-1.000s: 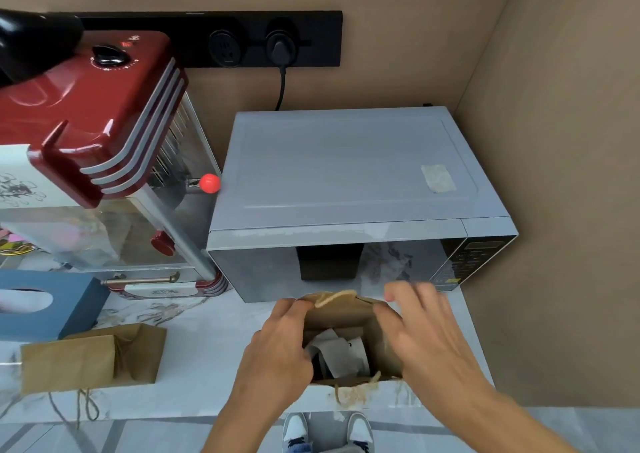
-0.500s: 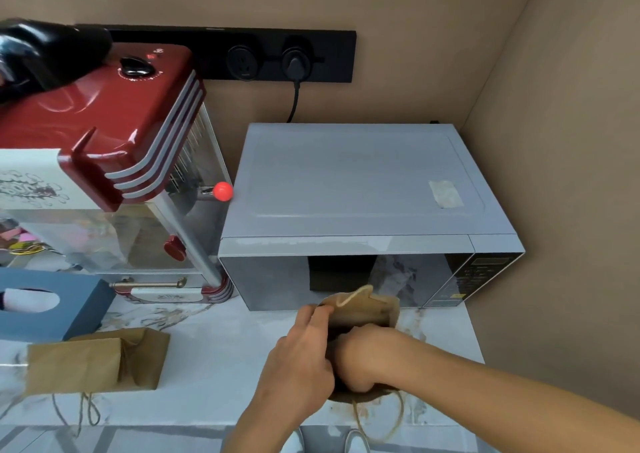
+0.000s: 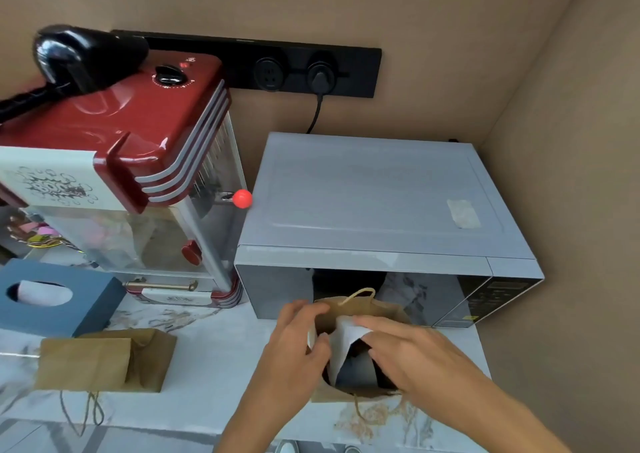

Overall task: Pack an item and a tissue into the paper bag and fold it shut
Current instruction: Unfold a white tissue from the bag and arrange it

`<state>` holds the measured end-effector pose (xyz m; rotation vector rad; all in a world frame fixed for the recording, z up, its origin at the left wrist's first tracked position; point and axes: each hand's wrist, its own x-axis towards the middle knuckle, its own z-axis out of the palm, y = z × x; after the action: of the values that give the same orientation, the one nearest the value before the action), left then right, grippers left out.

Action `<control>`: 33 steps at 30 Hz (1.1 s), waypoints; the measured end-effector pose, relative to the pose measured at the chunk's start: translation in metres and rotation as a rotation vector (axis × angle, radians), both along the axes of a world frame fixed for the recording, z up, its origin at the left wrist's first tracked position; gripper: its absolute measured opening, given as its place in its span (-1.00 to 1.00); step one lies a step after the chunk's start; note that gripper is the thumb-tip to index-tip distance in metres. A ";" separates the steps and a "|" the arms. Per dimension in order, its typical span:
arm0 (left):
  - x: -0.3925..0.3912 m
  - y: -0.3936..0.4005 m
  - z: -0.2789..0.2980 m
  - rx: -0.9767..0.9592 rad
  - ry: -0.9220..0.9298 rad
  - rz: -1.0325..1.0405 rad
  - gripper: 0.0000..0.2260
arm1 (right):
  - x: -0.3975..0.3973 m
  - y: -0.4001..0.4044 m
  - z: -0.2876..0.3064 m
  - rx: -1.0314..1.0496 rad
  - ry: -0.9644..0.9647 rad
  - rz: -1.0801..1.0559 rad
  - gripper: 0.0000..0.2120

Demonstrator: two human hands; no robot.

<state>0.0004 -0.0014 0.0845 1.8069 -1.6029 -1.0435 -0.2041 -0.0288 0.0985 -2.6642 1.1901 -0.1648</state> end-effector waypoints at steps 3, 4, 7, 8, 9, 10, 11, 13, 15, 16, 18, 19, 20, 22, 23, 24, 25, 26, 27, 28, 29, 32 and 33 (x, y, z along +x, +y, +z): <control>0.004 0.002 0.005 -0.086 0.098 0.069 -0.77 | -0.012 0.013 0.013 0.019 -0.202 -0.025 -0.67; 0.006 0.003 0.009 -0.131 0.130 0.097 -0.75 | -0.013 0.017 0.023 -0.038 -0.232 -0.024 -0.66; 0.007 0.003 0.023 -0.139 0.251 0.131 -0.74 | -0.018 0.028 0.034 -0.135 -0.434 -0.042 -0.78; 0.006 0.003 0.028 -0.120 0.316 0.116 -0.78 | -0.018 0.029 0.034 -0.171 -0.515 -0.054 -0.85; 0.004 0.002 0.033 -0.100 0.395 0.092 -0.84 | -0.018 0.030 0.035 -0.181 -0.593 -0.071 -0.86; 0.002 0.000 0.037 -0.076 0.469 0.060 -0.84 | -0.017 0.031 0.036 -0.186 -0.652 -0.085 -0.85; 0.001 -0.001 0.041 -0.045 0.522 0.031 -0.78 | -0.017 0.031 0.036 -0.185 -0.706 -0.092 -0.86; -0.004 -0.005 0.045 0.018 0.564 0.015 -0.71 | -0.017 0.030 0.036 -0.194 -0.768 -0.099 -0.88; -0.007 -0.009 0.048 0.018 0.566 0.065 -0.75 | -0.018 0.030 0.037 -0.179 -0.823 -0.117 -0.83; -0.007 -0.010 0.049 0.000 0.568 0.107 -0.77 | -0.018 0.031 0.038 -0.177 -0.841 -0.127 -0.78; -0.005 -0.011 0.051 0.000 0.620 0.134 -0.76 | -0.017 0.032 0.043 -0.178 -0.881 -0.132 -0.75; -0.004 -0.010 0.053 0.020 0.679 0.103 -0.74 | -0.017 0.032 0.048 -0.180 -0.904 -0.133 -0.76; -0.003 -0.010 0.055 0.041 0.745 0.054 -0.76 | -0.016 0.033 0.053 -0.179 -0.934 -0.137 -0.77; -0.004 -0.010 0.059 0.075 0.874 -0.026 -0.75 | -0.015 0.034 0.061 -0.145 -1.006 -0.165 -0.76; -0.005 -0.010 0.060 0.091 0.921 -0.050 -0.72 | -0.015 0.035 0.064 -0.103 -1.042 -0.197 -0.77; -0.006 -0.011 0.060 0.100 0.941 -0.070 -0.69 | -0.015 0.036 0.066 -0.044 -1.088 -0.250 -0.77; -0.007 -0.012 0.060 0.100 0.933 -0.090 -0.65 | -0.016 0.037 0.066 0.029 -1.160 -0.321 -0.77; -0.009 -0.013 0.058 0.094 0.902 -0.117 -0.62 | -0.016 0.037 0.066 0.128 -1.262 -0.406 -0.79; -0.010 -0.013 0.057 0.085 0.868 -0.152 -0.61 | -0.016 0.037 0.065 0.257 -1.374 -0.489 -0.82; -0.011 -0.013 0.057 0.079 0.848 -0.195 -0.61 | -0.017 0.037 0.064 0.386 -1.460 -0.574 -0.83; -0.013 -0.012 0.057 0.080 0.850 -0.232 -0.59 | -0.017 0.037 0.062 0.500 -1.515 -0.659 -0.81; -0.023 -0.011 0.057 0.056 0.881 -0.167 -0.58 | -0.019 0.039 0.063 0.706 -1.581 -0.801 -0.79; -0.028 -0.011 0.056 0.050 0.889 -0.077 -0.60 | -0.020 0.041 0.065 0.722 -1.549 -0.799 -0.75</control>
<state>-0.0275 -0.0127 0.1408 1.0341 -1.0835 -1.6200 -0.2242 0.0126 0.1633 -0.7484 1.1450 -1.2713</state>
